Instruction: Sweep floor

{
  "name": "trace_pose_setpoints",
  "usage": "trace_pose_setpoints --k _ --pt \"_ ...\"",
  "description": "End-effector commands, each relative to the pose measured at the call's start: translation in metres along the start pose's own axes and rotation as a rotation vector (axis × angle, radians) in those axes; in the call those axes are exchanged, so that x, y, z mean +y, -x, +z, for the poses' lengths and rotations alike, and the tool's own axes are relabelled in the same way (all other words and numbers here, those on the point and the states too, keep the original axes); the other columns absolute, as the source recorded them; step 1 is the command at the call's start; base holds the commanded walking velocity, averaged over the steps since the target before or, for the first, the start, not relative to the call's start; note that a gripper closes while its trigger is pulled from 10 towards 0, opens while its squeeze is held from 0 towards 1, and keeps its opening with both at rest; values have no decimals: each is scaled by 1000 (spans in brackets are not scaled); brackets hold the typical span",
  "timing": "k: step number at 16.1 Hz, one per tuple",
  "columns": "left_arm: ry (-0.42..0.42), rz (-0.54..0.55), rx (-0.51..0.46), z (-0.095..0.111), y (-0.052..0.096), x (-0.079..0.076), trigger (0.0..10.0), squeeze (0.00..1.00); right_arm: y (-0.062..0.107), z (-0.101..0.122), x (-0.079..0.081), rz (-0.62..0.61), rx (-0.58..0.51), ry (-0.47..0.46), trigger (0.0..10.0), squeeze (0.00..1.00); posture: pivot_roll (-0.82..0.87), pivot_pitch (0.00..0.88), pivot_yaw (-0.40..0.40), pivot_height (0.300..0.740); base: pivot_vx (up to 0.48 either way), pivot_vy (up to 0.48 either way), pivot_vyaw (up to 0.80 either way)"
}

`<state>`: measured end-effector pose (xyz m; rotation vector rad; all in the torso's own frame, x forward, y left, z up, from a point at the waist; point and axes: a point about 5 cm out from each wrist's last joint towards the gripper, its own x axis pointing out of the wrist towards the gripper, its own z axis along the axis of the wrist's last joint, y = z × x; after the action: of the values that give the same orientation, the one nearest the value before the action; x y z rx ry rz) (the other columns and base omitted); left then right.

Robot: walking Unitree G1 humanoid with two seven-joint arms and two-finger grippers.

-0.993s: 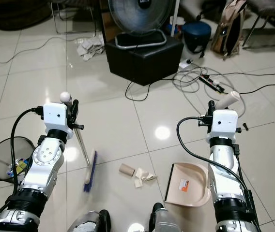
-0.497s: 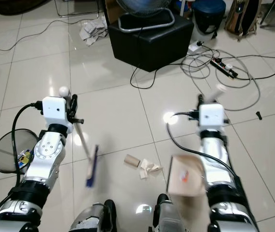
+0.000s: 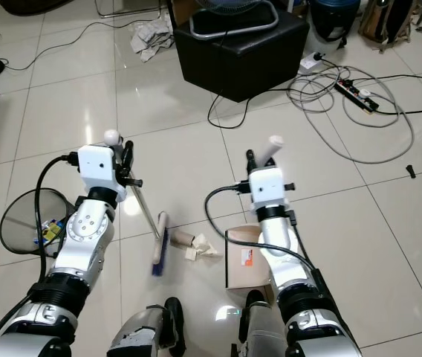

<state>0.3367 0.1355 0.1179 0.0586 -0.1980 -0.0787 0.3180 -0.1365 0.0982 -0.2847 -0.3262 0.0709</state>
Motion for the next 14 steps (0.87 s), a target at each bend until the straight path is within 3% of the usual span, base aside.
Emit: trace_pose_setpoints --k 1,4,5,9,12,14 --pt "33 -5 65 -11 4 -4 10000 0 3 -4 8 26 22 11 10000 0 117 295 139 740 0 0 0" --pt "174 -13 85 -8 1 -16 10000 0 2 -8 0 -49 53 -12 10000 0 115 288 141 740 0 0 0" --pt "259 -48 106 -7 1 -24 10000 0 1 -9 -4 -76 60 -17 10000 0 112 284 141 740 0 0 0" --pt "427 -234 116 5 1 -36 10000 0 2 -12 -23 -154 66 -32 10000 0 94 242 138 740 0 0 0" --pt "432 -272 91 15 -3 -31 10000 0 2 -11 -34 -198 57 -51 10000 0 85 219 134 740 0 0 0" --pt "383 -269 48 22 -11 -20 10000 0 4 -10 -46 -247 37 -92 10000 0 72 195 131 740 0 0 0"
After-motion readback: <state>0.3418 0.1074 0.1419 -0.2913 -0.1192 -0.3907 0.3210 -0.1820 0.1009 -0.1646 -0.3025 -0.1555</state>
